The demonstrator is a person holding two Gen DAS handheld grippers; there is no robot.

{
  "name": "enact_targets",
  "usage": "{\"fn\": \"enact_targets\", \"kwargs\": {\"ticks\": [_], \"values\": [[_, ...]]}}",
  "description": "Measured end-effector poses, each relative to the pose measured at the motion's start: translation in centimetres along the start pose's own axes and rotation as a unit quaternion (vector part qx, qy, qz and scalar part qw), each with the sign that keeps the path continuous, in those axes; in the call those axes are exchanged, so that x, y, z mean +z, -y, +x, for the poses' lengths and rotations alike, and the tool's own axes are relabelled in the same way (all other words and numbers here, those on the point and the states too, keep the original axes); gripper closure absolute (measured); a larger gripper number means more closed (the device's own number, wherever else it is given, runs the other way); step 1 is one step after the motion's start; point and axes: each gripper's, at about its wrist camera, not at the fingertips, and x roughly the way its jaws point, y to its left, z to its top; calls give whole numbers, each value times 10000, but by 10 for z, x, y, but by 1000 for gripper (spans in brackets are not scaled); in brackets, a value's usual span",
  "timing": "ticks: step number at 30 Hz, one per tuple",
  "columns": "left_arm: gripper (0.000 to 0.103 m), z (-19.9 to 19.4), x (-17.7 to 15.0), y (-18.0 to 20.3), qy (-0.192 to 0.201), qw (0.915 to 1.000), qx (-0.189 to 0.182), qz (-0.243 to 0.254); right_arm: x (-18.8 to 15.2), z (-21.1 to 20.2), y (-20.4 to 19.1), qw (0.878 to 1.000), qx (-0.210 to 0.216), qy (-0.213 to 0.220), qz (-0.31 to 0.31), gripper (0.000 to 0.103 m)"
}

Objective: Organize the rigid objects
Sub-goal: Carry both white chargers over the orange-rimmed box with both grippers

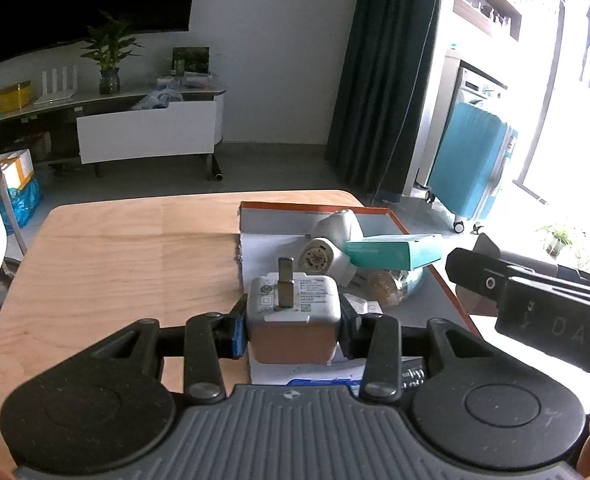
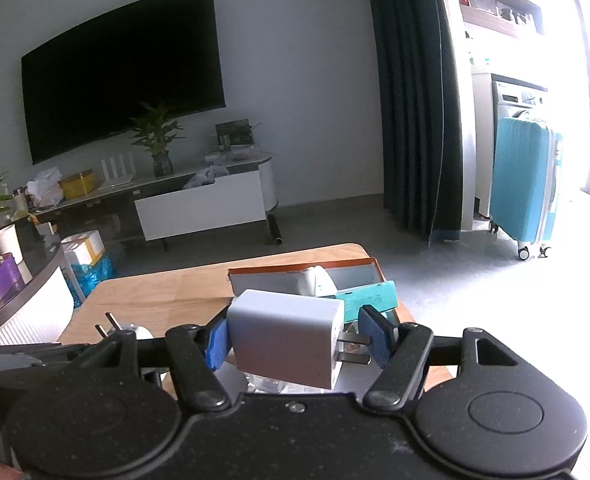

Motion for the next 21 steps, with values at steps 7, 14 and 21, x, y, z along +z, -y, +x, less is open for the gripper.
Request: {"fn": "enact_targets", "kwargs": {"ticks": [7, 14, 21], "values": [[61, 10, 6, 4, -67, 10000, -56, 6, 4, 5, 5, 10000, -54, -38, 21, 24], [61, 18, 15, 10, -119, 9998, -131, 53, 10, 14, 7, 9999, -99, -39, 28, 24], [61, 26, 23, 16, -143, 9997, -182, 89, 16, 21, 11, 9999, -114, -33, 54, 24]]}}
